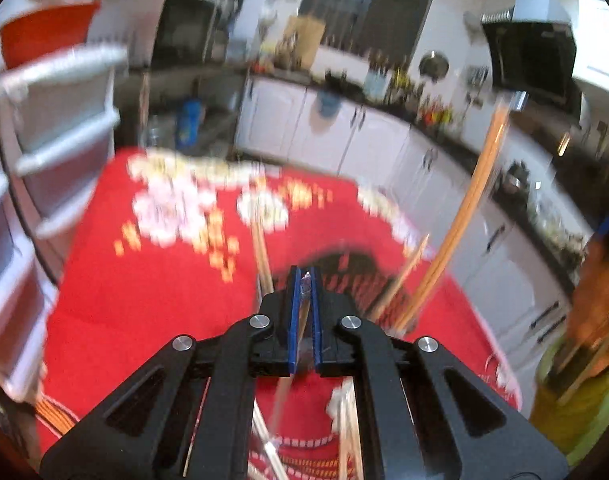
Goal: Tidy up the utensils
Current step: 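Lift both chopstick pairs and carry them above the mesh caddy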
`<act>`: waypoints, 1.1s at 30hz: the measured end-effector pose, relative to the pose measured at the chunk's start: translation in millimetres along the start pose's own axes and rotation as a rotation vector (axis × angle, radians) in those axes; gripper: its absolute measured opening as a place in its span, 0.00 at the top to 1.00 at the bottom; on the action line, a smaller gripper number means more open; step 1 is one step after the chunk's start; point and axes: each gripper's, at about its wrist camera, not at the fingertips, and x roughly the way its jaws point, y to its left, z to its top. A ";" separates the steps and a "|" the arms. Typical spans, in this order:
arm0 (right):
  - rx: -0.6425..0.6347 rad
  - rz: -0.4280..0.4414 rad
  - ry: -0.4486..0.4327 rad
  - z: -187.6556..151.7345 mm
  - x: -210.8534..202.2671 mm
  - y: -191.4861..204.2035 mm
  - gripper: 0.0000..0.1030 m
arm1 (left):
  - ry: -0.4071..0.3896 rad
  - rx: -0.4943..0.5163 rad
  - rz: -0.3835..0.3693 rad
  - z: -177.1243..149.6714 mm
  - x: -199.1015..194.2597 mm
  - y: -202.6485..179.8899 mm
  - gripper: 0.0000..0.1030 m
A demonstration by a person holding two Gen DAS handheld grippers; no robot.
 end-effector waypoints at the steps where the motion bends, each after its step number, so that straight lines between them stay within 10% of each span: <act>1: 0.000 -0.002 -0.004 1.2 0.7 -0.3 0.99 | -0.017 0.003 -0.005 8.7 -4.5 -1.8 0.99; 16: -0.019 -0.060 -0.046 9.0 11.9 -16.0 0.99 | -0.263 0.032 -0.018 100.1 -25.9 -37.6 0.99; 33: 0.038 -0.105 0.011 -43.6 43.7 -51.3 0.99 | -0.236 0.002 0.015 61.8 33.4 -23.0 0.99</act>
